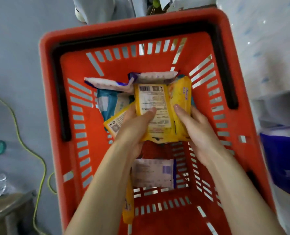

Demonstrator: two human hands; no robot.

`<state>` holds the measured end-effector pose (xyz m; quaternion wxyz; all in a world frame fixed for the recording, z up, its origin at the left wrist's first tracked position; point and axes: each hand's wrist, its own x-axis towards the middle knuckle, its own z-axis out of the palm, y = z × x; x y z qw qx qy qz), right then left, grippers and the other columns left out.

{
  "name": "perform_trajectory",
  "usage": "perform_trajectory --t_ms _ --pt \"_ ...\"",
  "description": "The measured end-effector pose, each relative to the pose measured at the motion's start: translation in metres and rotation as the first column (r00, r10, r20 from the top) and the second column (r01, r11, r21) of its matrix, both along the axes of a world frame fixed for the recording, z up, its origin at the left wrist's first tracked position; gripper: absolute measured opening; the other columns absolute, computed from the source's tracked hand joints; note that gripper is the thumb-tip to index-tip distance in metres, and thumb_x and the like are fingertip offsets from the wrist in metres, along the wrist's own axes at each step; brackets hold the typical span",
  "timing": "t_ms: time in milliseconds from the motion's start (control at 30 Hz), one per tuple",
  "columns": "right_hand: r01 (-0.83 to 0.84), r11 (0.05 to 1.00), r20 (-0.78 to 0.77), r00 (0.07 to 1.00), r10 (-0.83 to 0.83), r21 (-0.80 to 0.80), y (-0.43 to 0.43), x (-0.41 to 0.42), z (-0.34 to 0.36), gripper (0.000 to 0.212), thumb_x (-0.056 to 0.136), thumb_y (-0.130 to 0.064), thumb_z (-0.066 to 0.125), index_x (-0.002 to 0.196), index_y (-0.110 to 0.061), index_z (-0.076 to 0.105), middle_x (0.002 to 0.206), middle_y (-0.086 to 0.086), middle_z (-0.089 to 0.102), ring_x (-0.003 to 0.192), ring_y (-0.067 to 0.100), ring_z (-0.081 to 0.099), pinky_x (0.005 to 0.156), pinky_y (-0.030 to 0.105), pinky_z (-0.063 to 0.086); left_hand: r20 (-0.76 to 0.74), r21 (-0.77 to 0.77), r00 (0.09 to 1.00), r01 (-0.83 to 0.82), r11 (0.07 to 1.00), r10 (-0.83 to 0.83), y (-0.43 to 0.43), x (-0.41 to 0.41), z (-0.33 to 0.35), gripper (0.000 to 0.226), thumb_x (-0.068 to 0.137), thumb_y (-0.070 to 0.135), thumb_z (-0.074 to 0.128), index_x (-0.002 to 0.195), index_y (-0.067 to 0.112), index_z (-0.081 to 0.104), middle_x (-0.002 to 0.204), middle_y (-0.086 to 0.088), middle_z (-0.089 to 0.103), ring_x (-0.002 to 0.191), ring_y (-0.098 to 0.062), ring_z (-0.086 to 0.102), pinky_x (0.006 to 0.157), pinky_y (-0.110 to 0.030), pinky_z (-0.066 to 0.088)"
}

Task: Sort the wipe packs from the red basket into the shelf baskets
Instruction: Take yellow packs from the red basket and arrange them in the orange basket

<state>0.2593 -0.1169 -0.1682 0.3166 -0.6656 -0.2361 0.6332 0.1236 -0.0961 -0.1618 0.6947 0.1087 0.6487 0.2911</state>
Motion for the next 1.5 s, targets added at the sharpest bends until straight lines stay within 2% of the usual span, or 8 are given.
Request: perform_trajectory --t_ms 467,600,667,800,933,1067,1267,1500 --pt "0.421 0.883 -0.061 0.907 -0.418 0.210 -0.108 0.025 0.245 0.034 0.064 -0.039 0.064 0.095 -0.028 0.073 0.099 -0.003 0.075 0.086 0.015 0.072 0.067 0.026 0.057 0.467 0.137 0.879 0.035 0.990 -0.096 -0.082 -0.041 0.228 0.073 0.054 -0.003 0.078 0.123 0.012 0.059 0.108 -0.016 0.071 0.089 -0.033 0.071 0.059 -0.040 0.058" --pt "0.479 0.836 -0.095 0.877 -0.472 0.267 -0.140 0.043 0.327 0.043 0.041 -0.041 0.081 0.080 -0.022 0.077 0.086 -0.004 0.076 0.074 0.009 0.072 0.057 0.021 0.056 0.608 0.223 0.784 -0.020 0.975 -0.123 -0.088 -0.023 0.300 0.080 0.020 0.022 0.097 0.097 0.013 0.075 0.098 -0.013 0.074 0.082 -0.029 0.073 0.058 -0.041 0.058" --pt "0.492 0.818 -0.093 0.868 -0.488 0.298 -0.166 0.049 0.369 0.053 0.038 -0.043 0.082 0.086 -0.023 0.076 0.089 -0.003 0.076 0.078 0.011 0.072 0.061 0.022 0.057 0.663 0.219 0.734 0.000 0.976 -0.149 -0.098 0.000 0.336 0.093 0.023 0.028 0.097 0.110 0.017 0.067 0.106 -0.012 0.072 0.087 -0.026 0.072 0.066 -0.043 0.060" --pt "0.604 0.699 -0.092 0.778 -0.622 0.382 -0.240 0.059 0.448 0.043 0.072 -0.031 0.061 0.112 -0.017 0.064 0.105 0.004 0.073 0.092 0.022 0.071 0.075 0.034 0.059 0.656 0.370 0.601 0.271 0.889 -0.456 -0.138 0.055 0.413 0.045 0.049 0.026 0.085 0.091 0.012 0.078 0.094 -0.010 0.075 0.083 -0.023 0.072 0.067 -0.035 0.059" --pt "0.736 0.530 -0.135 0.629 -0.766 0.421 -0.334 0.089 0.501 0.039 0.074 -0.033 0.058 0.109 -0.018 0.065 0.103 0.005 0.074 0.081 0.018 0.072 0.070 0.036 0.059 0.395 0.469 0.581 0.539 0.700 -0.712 -0.201 0.106 0.476 0.039 0.084 0.017 0.066 0.121 0.006 0.062 0.063 -0.004 0.072 0.061 -0.005 0.069 0.060 -0.016 0.056" --pt "0.713 0.456 -0.065 0.572 -0.818 0.533 -0.437 0.102 0.535 0.069 0.050 -0.048 0.080 0.112 -0.026 0.060 0.097 0.000 0.075 0.070 0.018 0.073 0.053 0.037 0.054 0.510 0.518 0.370 0.588 0.621 -0.776 -0.302 0.152 0.509 0.038 0.056 0.015 0.077 0.094 0.017 0.076 0.091 -0.008 0.075 0.078 -0.020 0.073 0.064 -0.030 0.059" --pt "0.714 0.242 -0.056 0.366 -0.929 0.657 -0.613 0.131 0.564 0.072 0.071 -0.013 0.065 0.135 -0.035 0.041 0.105 -0.005 0.073 0.089 0.017 0.072 0.061 0.028 0.057 0.507 0.520 0.207 0.701 0.488 -0.837 -0.486 0.219 0.540 0.045 0.069 0.027 0.068 0.113 0.016 0.064 0.095 -0.007 0.075 0.079 -0.021 0.073 0.063 -0.034 0.060" --pt "0.718 0.308 0.131 0.292 -0.947 0.624 -0.791 0.127 0.560 0.040 0.087 -0.020 0.057 0.117 -0.045 0.046 0.096 -0.037 0.065 0.091 -0.010 0.064 0.067 0.010 0.050 0.459 0.517 0.083 0.784 0.342 -0.885 -0.669 0.261 0.547 0.045 0.070 0.036 0.061 0.113 0.022 0.064 0.100 -0.006 0.074 0.086 -0.024 0.072 0.064 -0.038 0.060"
